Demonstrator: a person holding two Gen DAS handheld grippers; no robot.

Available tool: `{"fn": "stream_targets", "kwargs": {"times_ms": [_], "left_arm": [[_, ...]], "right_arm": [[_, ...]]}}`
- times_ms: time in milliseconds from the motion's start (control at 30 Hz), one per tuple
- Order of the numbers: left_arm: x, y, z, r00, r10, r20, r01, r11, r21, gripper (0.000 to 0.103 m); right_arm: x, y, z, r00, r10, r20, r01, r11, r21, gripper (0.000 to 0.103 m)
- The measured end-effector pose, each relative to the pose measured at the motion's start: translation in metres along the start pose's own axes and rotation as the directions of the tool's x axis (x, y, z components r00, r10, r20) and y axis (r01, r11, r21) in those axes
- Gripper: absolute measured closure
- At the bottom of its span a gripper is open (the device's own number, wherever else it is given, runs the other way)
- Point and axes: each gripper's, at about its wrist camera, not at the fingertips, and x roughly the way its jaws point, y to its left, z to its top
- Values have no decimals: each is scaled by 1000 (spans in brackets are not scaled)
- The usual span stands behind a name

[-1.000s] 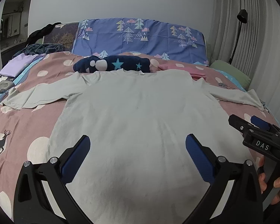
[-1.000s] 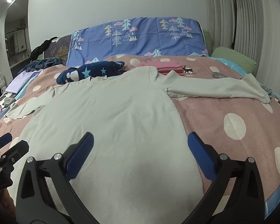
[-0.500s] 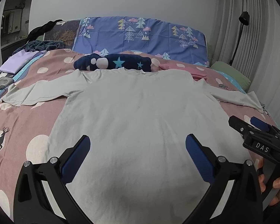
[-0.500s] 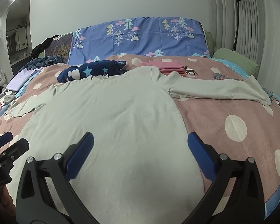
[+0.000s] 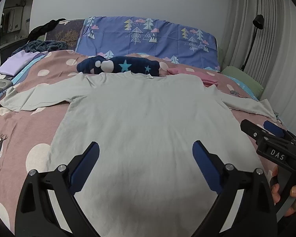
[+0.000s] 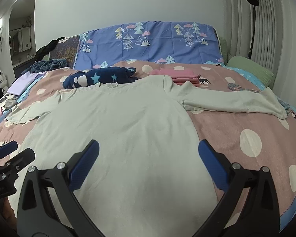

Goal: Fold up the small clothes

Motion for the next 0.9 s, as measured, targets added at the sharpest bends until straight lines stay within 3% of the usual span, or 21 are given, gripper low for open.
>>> {"fn": "stream_targets", "kwargs": {"times_ms": [167, 267, 333, 367, 433, 467, 500, 533, 600, 633, 700, 800, 900], "left_arm": [[0, 6, 3, 1000, -23, 0, 23, 1000, -11, 11], [4, 26, 14, 997, -73, -17, 72, 996, -58, 28], [8, 51, 23, 996, -87, -26, 83, 989, -120, 40], [10, 68, 27, 997, -79, -24, 75, 984, -160, 41], [12, 107, 33, 999, -46, -16, 41, 968, -248, 41], [13, 134, 34, 1000, -20, -14, 15, 951, -309, 41], [15, 156, 33, 1000, -1, -15, -4, 932, -362, 41], [18, 188, 31, 1000, 21, -23, -29, 899, -436, 41], [25, 240, 25, 999, 27, -34, -41, 833, -552, 41], [29, 270, 21, 999, 17, -33, -34, 791, -611, 41], [37, 313, 20, 999, 16, -31, -33, 732, -681, 41], [48, 367, 25, 994, 101, -41, -98, 671, -734, 41], [60, 416, 33, 974, 212, -76, -191, 605, -773, 41]], "right_arm": [[3, 7, 4, 1000, -3, -3, 3, 1000, -20, 2], [6, 10, 9, 1000, 5, -17, -5, 1000, -24, 2], [9, 11, 12, 1000, 12, -22, -13, 1000, -27, 2], [10, 12, 13, 1000, 16, -22, -17, 999, -32, 4], [13, 13, 16, 1000, 20, -19, -21, 998, -54, 16], [15, 14, 18, 1000, 21, -19, -22, 998, -65, 20], [18, 14, 19, 1000, 23, -20, -24, 997, -76, 32], [23, 14, 21, 999, 28, -19, -30, 996, -80, 51], [32, 12, 22, 998, 59, -28, -60, 996, -65, 72], [37, 10, 23, 996, 81, -39, -83, 995, -50, 75], [52, 9, 24, 989, 123, -79, -125, 992, -20, 75], [73, 11, 26, 984, 123, -127, -124, 992, -6, 74], [88, 15, 30, 986, 91, -141, -95, 995, -21, 63]]}}
